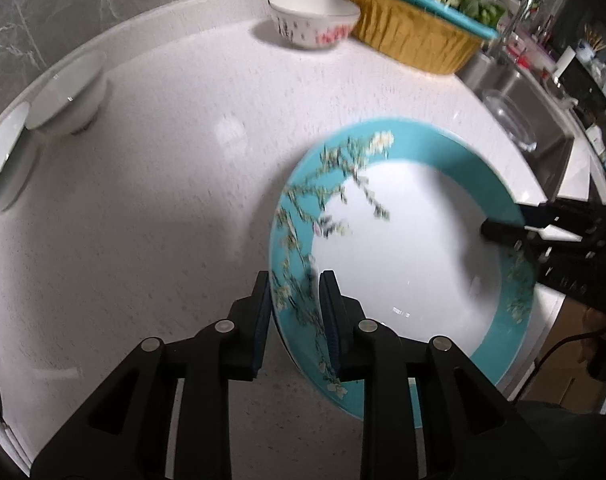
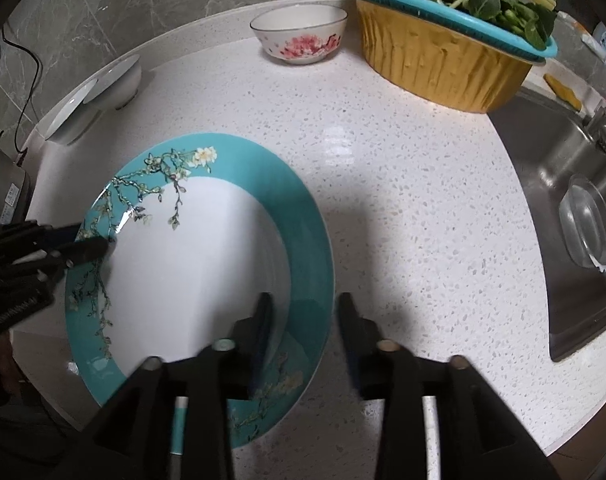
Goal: Organize plates and bowls
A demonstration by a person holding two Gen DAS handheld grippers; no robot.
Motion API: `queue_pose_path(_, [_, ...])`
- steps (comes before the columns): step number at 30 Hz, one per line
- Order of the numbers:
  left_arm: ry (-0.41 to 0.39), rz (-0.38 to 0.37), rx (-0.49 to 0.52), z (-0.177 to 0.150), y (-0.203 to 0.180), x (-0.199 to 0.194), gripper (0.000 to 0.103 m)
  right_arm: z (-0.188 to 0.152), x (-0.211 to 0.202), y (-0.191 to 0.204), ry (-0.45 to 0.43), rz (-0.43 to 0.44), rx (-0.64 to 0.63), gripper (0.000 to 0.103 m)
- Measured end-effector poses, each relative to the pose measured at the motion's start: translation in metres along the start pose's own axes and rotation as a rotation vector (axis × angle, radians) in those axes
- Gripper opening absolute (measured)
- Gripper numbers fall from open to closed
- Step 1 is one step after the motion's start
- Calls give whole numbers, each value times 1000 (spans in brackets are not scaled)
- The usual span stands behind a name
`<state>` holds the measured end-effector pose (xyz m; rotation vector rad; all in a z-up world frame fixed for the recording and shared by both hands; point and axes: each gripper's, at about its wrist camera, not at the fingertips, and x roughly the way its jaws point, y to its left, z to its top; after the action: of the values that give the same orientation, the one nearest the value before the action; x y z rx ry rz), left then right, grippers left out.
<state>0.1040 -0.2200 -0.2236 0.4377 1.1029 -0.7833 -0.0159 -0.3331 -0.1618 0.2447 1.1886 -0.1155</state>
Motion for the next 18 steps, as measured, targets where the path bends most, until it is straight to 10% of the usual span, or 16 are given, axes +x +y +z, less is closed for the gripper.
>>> queue_pose_path(3, [-69, -13, -39, 5, 15, -20, 31, 4, -8, -2, -33, -14, 4, 55])
queue_pose_path(5, [-132, -30, -103, 8, 37, -36, 66, 13, -18, -4, -63, -26, 3, 59])
queue_pose_path(7, [-203, -22, -190, 10, 69, -53, 75, 30, -30, -2, -102, -4, -3, 65])
queue_pose_path(18, [-291, 241, -711, 6, 285, -83, 75, 199, -61, 174, -252, 445, -334, 73])
